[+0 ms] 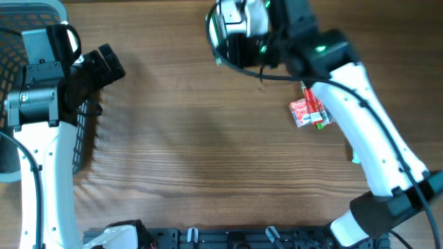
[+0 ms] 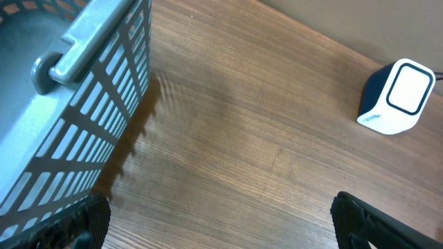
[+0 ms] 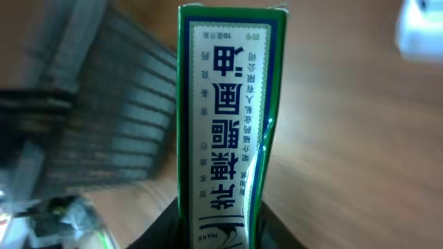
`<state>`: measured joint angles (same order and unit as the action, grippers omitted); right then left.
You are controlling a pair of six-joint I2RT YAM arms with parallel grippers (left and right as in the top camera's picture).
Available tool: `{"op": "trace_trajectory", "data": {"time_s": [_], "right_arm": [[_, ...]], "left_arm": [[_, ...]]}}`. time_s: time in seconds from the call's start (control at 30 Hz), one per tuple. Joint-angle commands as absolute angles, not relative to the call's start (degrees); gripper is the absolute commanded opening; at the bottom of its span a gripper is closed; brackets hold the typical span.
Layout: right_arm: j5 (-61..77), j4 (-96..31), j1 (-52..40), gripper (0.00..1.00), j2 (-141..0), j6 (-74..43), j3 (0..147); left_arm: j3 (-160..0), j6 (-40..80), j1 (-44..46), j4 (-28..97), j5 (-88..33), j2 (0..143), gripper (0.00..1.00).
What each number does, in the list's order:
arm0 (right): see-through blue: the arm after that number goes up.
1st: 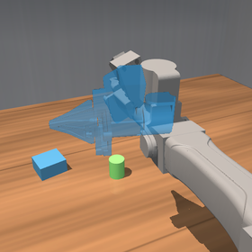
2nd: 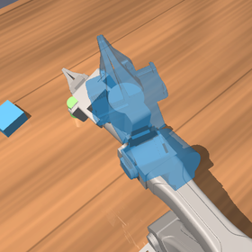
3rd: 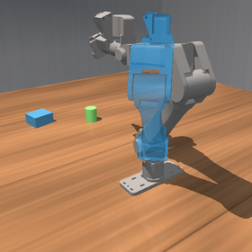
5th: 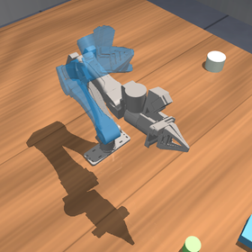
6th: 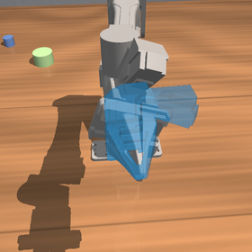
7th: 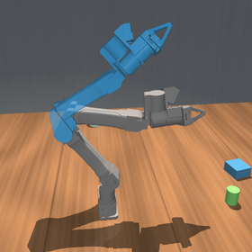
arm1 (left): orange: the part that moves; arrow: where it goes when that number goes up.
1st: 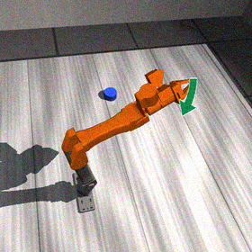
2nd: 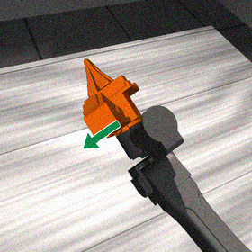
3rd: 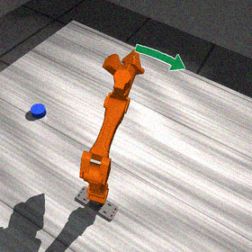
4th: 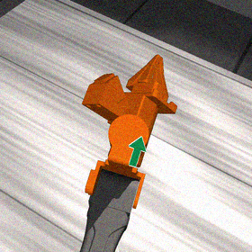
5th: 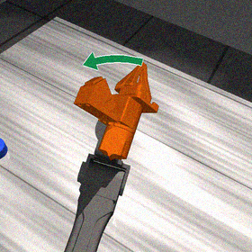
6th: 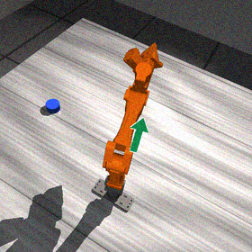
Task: Scan the item barcode
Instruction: 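Raise the green mint box up to the white scanner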
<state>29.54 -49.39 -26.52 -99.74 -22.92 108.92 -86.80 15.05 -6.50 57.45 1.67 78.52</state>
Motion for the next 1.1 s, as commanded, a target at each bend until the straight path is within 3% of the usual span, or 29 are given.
{"op": "trace_trajectory", "data": {"time_s": [0.0,0.2,0.43,0.57,0.7,1.07], "right_arm": [[39.46,-45.98,-23.59,0.31,-101.71,-27.27,115.11],[56.16,-29.63,-17.93,0.34,-112.18,-36.73,115.11],[63.70,-2.42,-14.17,0.28,-128.29,-52.73,115.11],[62.46,1.06,-12.21,0.25,-135.44,-51.94,115.07],[62.39,2.15,-11.53,0.32,-138.45,-49.17,115.07],[55.92,7.97,-9.52,0.31,-143.74,-50.13,115.00]], "left_arm": [[-87.37,13.89,-6.72,57.32,2.04,78.13,1.00],[-87.37,13.89,-6.72,57.32,2.04,78.13,1.00],[-87.37,13.89,-6.72,57.32,2.02,78.13,1.00],[-87.37,13.89,-6.72,57.32,2.02,78.13,1.00],[-87.37,13.89,-6.72,57.32,2.04,78.13,1.00],[-87.37,13.89,-6.72,57.32,2.02,78.13,1.00]]}}
